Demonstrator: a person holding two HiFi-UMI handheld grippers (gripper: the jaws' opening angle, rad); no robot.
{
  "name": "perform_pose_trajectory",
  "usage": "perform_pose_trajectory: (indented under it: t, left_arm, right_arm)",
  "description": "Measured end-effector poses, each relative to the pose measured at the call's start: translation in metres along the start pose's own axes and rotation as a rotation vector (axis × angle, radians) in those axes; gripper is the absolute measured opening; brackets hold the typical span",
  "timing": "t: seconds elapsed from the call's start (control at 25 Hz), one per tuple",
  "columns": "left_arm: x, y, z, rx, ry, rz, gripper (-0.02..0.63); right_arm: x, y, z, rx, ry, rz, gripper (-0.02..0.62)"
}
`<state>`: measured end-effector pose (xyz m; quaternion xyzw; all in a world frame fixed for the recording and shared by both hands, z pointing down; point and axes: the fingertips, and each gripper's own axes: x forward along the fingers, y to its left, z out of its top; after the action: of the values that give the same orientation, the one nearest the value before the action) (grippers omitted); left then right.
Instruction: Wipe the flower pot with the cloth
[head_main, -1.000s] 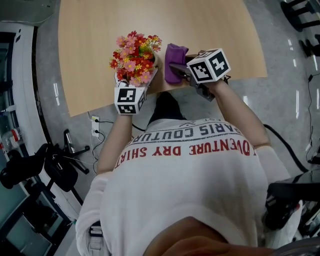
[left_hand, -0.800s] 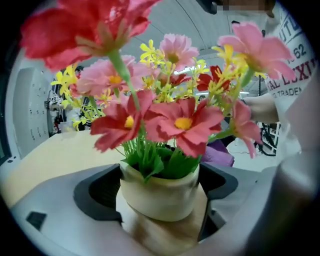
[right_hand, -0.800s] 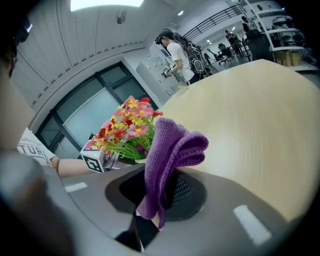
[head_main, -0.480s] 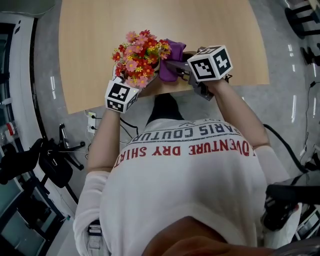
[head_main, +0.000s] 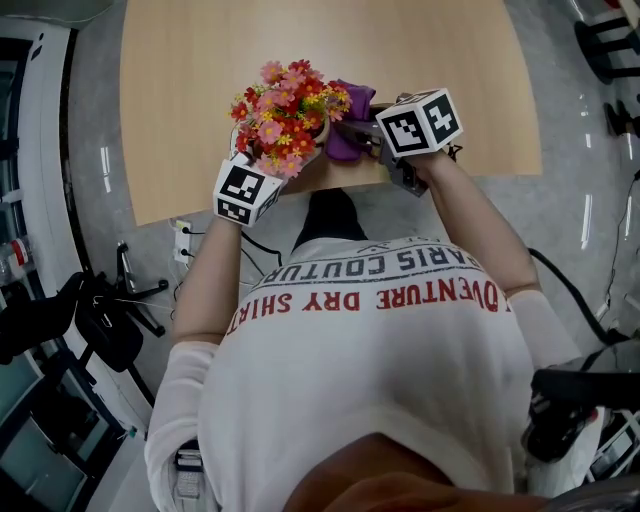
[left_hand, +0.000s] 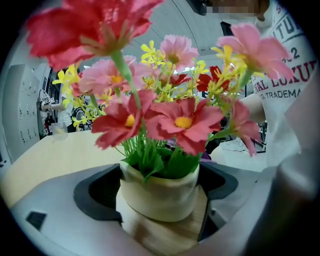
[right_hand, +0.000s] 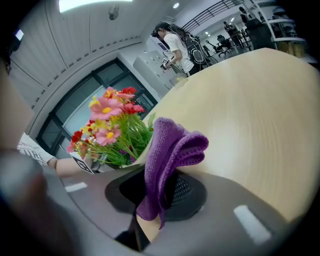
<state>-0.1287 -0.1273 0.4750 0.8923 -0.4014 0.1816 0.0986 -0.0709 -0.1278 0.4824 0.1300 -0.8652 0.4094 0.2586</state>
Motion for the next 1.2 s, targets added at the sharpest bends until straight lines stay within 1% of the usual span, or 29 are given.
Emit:
perform_pose_trajectory:
  t: [0.16,0.28,0.4,0.56,0.64,0.76,0.88,1.0,1.08,1.2]
  left_arm:
    - [0.003,0.001,0.002,0.003,0.003,0.002,0.500]
    - [0.003,0.001,0.000,0.011,0.004,-0.010,0.500]
    - [0.003,0.002,0.001,0.023,0.018,-0.016,0.500]
    - [0.002,-0.001,0.001,0.024,0.021,-0.019,0.502]
    - [-0.001,-0.002,0.000,0.015,0.019,-0.004,0.502]
    - [-0.007,0.001,-0.001,-0.045,-0.009,0.053,0.502]
    - [-0.013,0.005,-0.004,-0.101,-0.035,0.163,0.503]
    - [-0.019,-0.004,-0.001,-0.176,-0.072,0.272,0.505]
    - [-0.019,-0.014,0.001,-0.223,-0.087,0.316,0.505]
    - [-0.014,-0.023,-0.001,-0.260,-0.087,0.388,0.505]
  right_arm:
    - [0.008,-0.020,-0.012,-0.046,0.063,-0.087,0.063]
    - [0.012,-0.025,-0.015,-0.049,0.081,-0.114,0.063]
    - [0.014,-0.027,-0.017,-0.043,0.092,-0.120,0.063]
    - [0.009,-0.024,-0.015,-0.024,0.066,-0.118,0.063]
    - [0.005,-0.023,-0.016,-0.019,0.052,-0.119,0.063]
    - [-0.002,-0.021,-0.018,-0.020,0.035,-0.124,0.063]
    - [-0.009,-0.021,-0.021,-0.019,0.019,-0.128,0.063]
    - [-0.021,-0.017,-0.025,-0.016,0.003,-0.137,0.063]
    - [-0.028,-0.013,-0.028,-0.015,-0.006,-0.143,0.063]
    - [-0.035,-0.008,-0.034,-0.013,-0.014,-0.145,0.063]
